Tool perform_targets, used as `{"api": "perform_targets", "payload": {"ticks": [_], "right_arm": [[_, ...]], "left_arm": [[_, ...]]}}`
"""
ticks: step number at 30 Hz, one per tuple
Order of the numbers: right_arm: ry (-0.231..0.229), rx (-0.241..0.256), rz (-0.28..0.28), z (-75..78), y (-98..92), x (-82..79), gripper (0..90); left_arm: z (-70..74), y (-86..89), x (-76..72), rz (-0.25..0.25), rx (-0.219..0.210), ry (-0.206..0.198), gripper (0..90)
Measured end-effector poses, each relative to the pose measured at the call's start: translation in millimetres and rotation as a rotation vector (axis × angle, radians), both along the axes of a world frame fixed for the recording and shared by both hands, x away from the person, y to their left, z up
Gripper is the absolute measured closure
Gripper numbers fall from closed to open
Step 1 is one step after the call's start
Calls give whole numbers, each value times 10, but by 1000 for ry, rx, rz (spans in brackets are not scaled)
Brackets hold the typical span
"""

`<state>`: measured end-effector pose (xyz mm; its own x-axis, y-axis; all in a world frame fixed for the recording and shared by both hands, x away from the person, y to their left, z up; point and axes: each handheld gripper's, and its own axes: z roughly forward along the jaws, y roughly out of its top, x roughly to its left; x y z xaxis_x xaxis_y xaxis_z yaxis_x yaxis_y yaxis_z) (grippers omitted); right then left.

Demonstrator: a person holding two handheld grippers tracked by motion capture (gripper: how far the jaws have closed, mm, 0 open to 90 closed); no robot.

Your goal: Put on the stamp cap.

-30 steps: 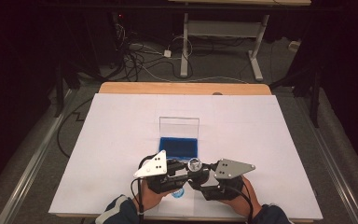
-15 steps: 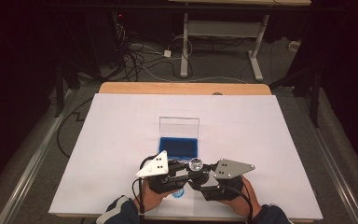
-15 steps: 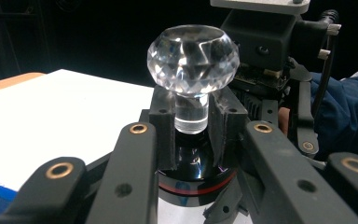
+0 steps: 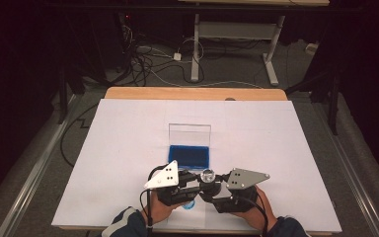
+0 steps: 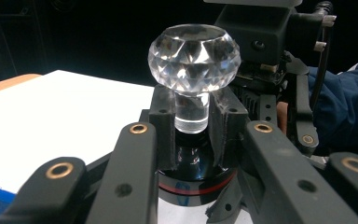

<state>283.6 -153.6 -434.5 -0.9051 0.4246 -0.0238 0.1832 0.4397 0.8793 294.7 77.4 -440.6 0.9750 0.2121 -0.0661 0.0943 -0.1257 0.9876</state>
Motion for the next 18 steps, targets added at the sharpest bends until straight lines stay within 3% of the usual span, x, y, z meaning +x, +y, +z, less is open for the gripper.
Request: {"api": "perform_targets", "payload": {"ticks": [13, 18], "right_arm": [[-5, -6, 5, -10, -1, 5, 385], [-9, -11, 10, -11, 5, 1, 384]], "left_arm": [[29, 5, -5, 12, 30, -22, 700], [45, 18, 0, 29, 43, -29, 643]]}}
